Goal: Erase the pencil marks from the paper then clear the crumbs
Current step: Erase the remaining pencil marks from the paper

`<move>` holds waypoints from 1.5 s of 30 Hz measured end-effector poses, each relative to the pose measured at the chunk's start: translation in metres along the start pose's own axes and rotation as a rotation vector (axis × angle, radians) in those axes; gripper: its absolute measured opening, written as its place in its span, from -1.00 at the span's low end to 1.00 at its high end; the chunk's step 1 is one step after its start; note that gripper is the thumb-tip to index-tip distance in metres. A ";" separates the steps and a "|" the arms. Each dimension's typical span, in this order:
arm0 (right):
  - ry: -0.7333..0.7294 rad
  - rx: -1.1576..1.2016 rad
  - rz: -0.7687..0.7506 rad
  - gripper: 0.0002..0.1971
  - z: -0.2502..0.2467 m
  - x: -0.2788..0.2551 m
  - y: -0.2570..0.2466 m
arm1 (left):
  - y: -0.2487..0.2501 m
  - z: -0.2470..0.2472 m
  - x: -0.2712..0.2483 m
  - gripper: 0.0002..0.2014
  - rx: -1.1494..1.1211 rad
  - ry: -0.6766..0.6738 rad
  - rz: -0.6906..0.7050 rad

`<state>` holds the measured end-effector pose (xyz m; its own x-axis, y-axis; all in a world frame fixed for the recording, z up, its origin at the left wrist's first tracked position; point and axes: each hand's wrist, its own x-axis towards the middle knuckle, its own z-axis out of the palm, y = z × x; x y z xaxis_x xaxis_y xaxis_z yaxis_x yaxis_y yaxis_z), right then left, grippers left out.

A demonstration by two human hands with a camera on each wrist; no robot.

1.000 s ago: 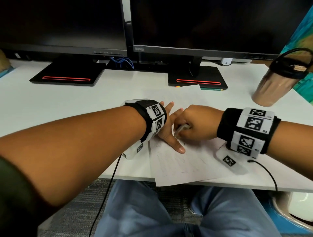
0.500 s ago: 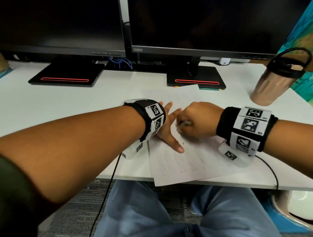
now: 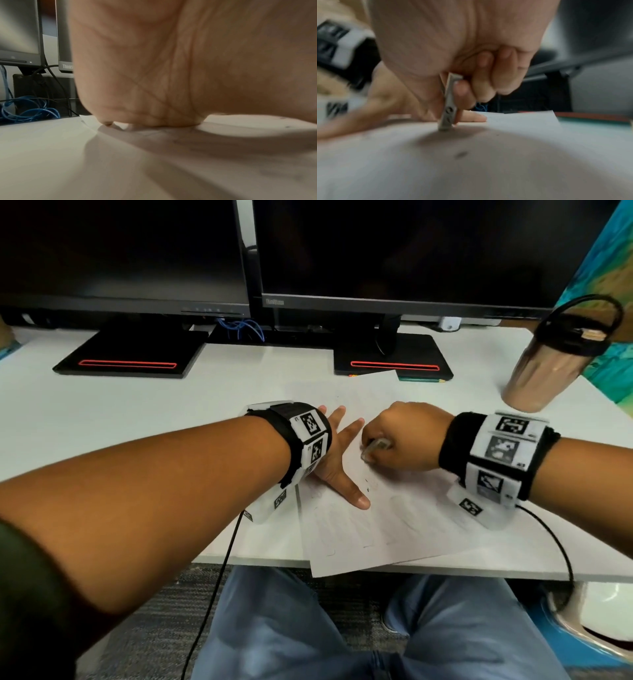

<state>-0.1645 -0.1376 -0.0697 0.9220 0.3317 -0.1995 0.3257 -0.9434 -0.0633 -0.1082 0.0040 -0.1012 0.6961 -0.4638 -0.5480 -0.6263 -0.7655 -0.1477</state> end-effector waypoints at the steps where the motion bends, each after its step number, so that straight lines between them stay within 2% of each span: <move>1: -0.011 0.010 -0.040 -0.82 0.002 -0.001 -0.005 | 0.000 -0.001 -0.001 0.38 -0.001 0.000 0.001; 3: -0.057 0.073 -0.098 -0.86 0.005 -0.004 -0.013 | 0.000 -0.001 -0.003 0.36 -0.007 -0.003 0.007; 7: -0.015 0.028 0.001 -0.83 -0.001 -0.001 0.000 | 0.001 -0.001 -0.001 0.40 -0.002 0.000 -0.004; 10: -0.018 -0.014 -0.090 -0.87 0.003 -0.002 -0.010 | 0.000 -0.001 -0.002 0.38 -0.005 -0.004 0.001; 12: -0.041 0.028 -0.065 -0.90 0.001 -0.002 -0.007 | 0.000 -0.001 -0.002 0.37 -0.006 -0.001 0.006; 15: -0.016 0.003 -0.002 -0.82 -0.002 -0.003 0.000 | 0.000 0.001 -0.001 0.39 -0.010 0.006 0.002; 18: -0.061 0.001 -0.114 -0.85 0.005 -0.007 -0.014 | -0.001 0.000 -0.002 0.39 -0.022 0.009 0.013; 22: -0.027 0.006 -0.005 -0.82 -0.001 -0.004 -0.001 | 0.000 0.001 0.000 0.40 -0.004 0.012 0.004; 26: -0.052 -0.004 -0.095 -0.86 0.007 -0.007 -0.010 | -0.001 0.002 0.000 0.40 -0.010 0.028 0.014; 30: -0.013 0.015 0.008 -0.79 0.003 -0.007 0.002 | 0.000 0.002 0.001 0.41 -0.006 0.023 0.004; 34: -0.059 0.062 -0.062 -0.83 0.009 -0.008 -0.008 | 0.000 0.001 -0.002 0.39 -0.010 0.014 0.009; 38: -0.043 0.070 0.053 -0.78 0.001 -0.006 0.009 | 0.000 0.001 0.000 0.41 -0.012 0.007 0.005; 45: 0.039 0.194 0.044 -0.88 -0.007 -0.008 0.008 | -0.004 0.005 0.001 0.47 -0.101 -0.016 0.060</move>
<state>-0.1679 -0.1476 -0.0613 0.9432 0.2866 -0.1683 0.2419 -0.9392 -0.2437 -0.1065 0.0086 -0.1056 0.6525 -0.5036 -0.5663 -0.6274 -0.7781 -0.0310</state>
